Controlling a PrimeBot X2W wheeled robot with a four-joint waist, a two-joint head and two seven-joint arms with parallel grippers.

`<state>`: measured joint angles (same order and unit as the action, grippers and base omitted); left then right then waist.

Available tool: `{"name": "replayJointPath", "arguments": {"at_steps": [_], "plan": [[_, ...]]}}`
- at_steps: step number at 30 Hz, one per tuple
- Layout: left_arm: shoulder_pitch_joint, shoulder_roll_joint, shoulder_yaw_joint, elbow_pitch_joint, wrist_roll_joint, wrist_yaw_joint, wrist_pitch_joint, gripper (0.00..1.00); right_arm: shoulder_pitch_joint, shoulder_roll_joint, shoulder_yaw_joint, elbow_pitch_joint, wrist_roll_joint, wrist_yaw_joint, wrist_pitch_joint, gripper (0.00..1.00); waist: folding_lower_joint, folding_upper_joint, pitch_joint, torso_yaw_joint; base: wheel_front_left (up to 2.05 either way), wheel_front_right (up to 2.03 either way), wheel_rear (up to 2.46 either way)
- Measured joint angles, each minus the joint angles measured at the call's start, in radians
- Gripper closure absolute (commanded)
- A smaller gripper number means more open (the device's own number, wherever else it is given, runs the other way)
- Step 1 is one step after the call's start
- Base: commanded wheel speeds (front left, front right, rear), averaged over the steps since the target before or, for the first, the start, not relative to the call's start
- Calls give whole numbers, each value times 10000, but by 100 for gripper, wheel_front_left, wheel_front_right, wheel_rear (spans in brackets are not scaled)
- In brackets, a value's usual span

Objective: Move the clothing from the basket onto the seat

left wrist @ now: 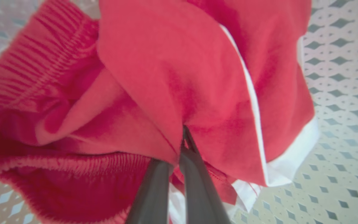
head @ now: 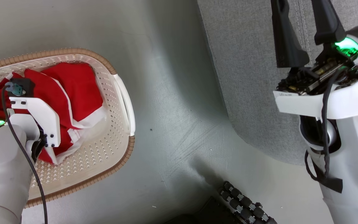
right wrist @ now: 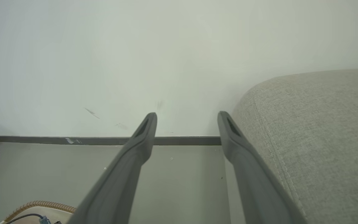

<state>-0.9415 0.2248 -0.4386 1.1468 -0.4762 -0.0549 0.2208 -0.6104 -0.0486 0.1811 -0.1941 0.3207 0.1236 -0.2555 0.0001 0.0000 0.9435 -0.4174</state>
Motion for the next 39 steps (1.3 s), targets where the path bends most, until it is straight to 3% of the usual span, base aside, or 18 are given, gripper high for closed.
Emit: {"name": "replayJointPath", "arguments": {"at_steps": [18,39], "plan": [[21,-234,-192,-627,-224,-625,-1494,100,-540,0,-121,-65,-136,0,0,0,0,0,-659,328,0,0,0],[1124,-786,-755,-2460,-694,-713,-3762,100,-524,-6,-334,546,-654,0,-10,0,0,0,-2389,970,0,0,0]]}}
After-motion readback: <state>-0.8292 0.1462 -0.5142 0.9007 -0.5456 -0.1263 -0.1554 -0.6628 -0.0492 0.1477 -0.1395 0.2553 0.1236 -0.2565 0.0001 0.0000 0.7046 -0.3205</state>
